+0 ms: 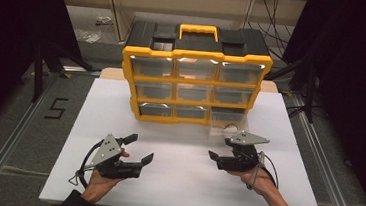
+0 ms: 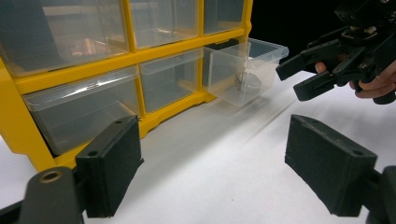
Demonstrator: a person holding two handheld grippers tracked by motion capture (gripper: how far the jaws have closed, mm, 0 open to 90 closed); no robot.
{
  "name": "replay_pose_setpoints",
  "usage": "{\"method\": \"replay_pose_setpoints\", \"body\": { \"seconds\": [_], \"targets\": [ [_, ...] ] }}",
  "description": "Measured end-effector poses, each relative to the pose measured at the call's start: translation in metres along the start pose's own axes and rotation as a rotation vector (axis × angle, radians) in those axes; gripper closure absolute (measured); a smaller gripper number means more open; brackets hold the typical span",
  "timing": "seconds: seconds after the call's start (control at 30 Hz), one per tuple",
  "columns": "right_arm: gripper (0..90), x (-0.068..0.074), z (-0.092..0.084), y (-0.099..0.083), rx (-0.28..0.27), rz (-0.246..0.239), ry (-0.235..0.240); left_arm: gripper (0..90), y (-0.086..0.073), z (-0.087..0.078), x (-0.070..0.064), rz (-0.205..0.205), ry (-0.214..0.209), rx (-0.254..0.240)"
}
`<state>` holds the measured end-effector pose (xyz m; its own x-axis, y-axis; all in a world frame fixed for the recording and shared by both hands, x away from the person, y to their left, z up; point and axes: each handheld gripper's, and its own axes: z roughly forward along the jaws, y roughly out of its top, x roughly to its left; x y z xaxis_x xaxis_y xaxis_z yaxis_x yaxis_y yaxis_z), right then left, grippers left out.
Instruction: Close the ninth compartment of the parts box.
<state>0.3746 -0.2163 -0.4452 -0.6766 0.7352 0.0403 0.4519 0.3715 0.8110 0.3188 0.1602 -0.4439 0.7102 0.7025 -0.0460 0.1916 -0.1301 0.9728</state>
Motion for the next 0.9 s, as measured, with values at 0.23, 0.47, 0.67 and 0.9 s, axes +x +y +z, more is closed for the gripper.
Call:
{"method": "replay_pose_setpoints", "body": {
  "seconds": [0.23,0.47,0.67,0.9],
  "targets": [
    [36.5,-0.003,0.003,-0.002,0.030,-0.005,-0.007,17.6,0.000,0.000,0.000,0.000,0.001,0.001],
    [54.3,-0.005,0.005,-0.004,0.054,-0.037,-0.025,17.6,0.000,0.000,0.000,0.001,0.001,0.000],
    [64.1,-0.010,0.009,-0.006,0.077,-0.051,-0.036,17.6,0.000,0.000,0.000,0.003,0.000,0.003],
    [80.6,-0.018,0.010,-0.006,0.072,-0.045,-0.077,17.6,0.000,0.000,0.000,0.008,0.000,0.006]
  ]
}}
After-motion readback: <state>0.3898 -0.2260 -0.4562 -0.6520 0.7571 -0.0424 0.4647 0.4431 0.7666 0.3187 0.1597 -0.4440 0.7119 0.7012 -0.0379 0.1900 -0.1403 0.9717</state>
